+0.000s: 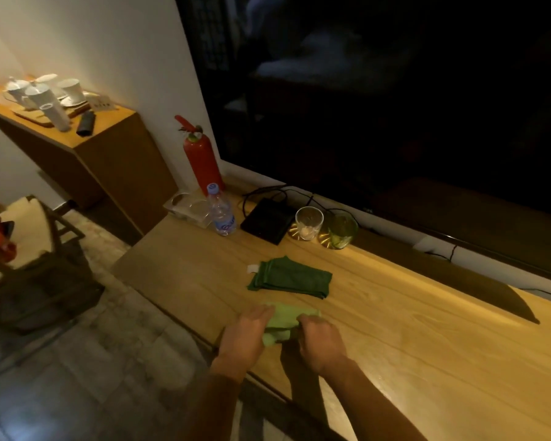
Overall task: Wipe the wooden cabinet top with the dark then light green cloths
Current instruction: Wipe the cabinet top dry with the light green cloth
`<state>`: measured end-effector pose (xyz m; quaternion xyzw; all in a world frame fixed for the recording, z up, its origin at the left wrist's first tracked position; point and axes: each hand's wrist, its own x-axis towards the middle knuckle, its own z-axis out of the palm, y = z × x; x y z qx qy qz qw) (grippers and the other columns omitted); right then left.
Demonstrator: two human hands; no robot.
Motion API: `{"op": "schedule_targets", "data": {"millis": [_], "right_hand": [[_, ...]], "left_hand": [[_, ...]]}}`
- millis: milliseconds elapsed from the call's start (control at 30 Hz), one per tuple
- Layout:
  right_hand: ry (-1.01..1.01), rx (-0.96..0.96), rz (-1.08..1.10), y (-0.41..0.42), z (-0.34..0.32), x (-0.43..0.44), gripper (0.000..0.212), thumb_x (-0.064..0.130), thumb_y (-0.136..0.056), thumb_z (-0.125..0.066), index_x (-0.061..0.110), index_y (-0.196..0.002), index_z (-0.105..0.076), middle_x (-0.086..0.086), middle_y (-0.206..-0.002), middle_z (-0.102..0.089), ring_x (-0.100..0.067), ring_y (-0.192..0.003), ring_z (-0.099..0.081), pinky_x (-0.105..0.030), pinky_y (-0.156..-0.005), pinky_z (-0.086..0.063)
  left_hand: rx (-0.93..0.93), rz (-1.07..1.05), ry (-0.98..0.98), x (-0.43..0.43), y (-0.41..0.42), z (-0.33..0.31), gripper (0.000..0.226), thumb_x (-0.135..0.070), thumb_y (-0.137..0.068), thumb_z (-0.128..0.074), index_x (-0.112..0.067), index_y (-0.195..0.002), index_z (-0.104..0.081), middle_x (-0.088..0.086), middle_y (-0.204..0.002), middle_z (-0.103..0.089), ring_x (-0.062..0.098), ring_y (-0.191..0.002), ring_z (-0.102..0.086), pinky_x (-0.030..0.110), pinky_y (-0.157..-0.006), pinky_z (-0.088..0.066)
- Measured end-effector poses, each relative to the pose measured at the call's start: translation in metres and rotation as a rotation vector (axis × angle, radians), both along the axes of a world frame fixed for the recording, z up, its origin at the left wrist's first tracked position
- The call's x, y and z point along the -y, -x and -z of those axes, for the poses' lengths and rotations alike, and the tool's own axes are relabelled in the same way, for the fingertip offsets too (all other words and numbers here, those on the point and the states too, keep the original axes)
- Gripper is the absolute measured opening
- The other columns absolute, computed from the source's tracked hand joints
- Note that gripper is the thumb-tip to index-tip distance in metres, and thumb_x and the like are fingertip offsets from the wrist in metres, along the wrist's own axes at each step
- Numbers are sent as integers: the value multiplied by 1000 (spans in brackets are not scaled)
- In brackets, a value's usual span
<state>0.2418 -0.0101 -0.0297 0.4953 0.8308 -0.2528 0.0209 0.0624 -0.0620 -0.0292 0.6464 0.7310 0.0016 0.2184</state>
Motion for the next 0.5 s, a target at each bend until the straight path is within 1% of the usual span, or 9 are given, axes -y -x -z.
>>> {"op": "schedule_targets", "data": {"millis": [67, 100, 133, 167, 200, 233, 333, 400, 500], "right_hand": [[138, 79, -6, 5, 24, 12, 42, 44, -96, -40, 20, -130, -50, -11, -133, -56, -30, -120, -52, -36, -97, -40], [208, 134, -12, 7, 35, 20, 54, 51, -95, -39, 19, -139, -43, -12, -146, -46, -29, -132, -43, -39, -105, -34], [256, 188, -29, 8, 44, 28, 66, 55, -94, -39, 19, -148, -32, -12, -157, -29, -30, -142, -29, -44, -113, -25], [275, 232, -47, 10, 52, 35, 75, 58, -93, -38, 19, -154, -20, -12, -163, -13, -30, -148, -13, -48, -117, -16], [278, 252, -49, 12, 57, 41, 80, 59, -93, -38, 19, -156, -10, -11, -164, 0, -30, -150, -2, -50, -118, -10], [274, 254, -38, 13, 60, 45, 82, 59, -93, -38, 19, -156, -4, -11, -164, 7, -30, -150, 5, -50, -118, -7], [261, 244, -14, 12, 59, 49, 84, 57, -94, -40, 20, -156, 1, -10, -164, 12, -29, -150, 9, -50, -118, -6], [253, 247, 20, 7, 54, 51, 83, 56, -94, -42, 20, -156, -1, -10, -164, 7, -30, -150, 5, -49, -118, -8], [202, 195, 86, -6, 41, 59, 78, 54, -94, -44, 20, -155, -10, -9, -164, -5, -30, -150, -5, -49, -117, -13]], "left_hand": [[-90, 95, 95, 8, 0, 22, 75, -13, -83, -60, -29, -148, -28, 0, -152, -38, 24, -136, -38, 44, -109, -35], [-118, 129, 144, 13, -1, 32, 77, -15, -81, -59, -27, -149, -25, 1, -154, -33, 25, -140, -32, 44, -111, -32], [-121, 151, 192, 19, -1, 41, 79, -19, -82, -59, -27, -151, -21, 1, -157, -27, 25, -143, -24, 44, -112, -28], [-117, 154, 230, 24, -2, 49, 81, -23, -83, -58, -27, -152, -17, 1, -160, -20, 24, -146, -17, 44, -114, -25], [-113, 150, 243, 29, -2, 56, 83, -28, -83, -58, -27, -153, -14, 0, -162, -14, 24, -148, -11, 44, -115, -22], [-119, 145, 245, 32, -3, 60, 84, -32, -84, -58, -27, -153, -11, 0, -163, -10, 24, -149, -7, 44, -115, -20], [-144, 145, 224, 36, -3, 61, 86, -36, -85, -57, -26, -154, -7, 0, -164, -6, 23, -150, -2, 46, -117, -11], [-177, 150, 236, 35, -6, 52, 83, -32, -88, -54, -24, -155, -5, 1, -164, -4, 23, -150, -1, 47, -118, -7], [-174, 150, 208, 36, -18, 33, 76, -26, -92, -49, -20, -154, -6, 3, -164, -6, 25, -150, -2, 49, -119, -9]]}}
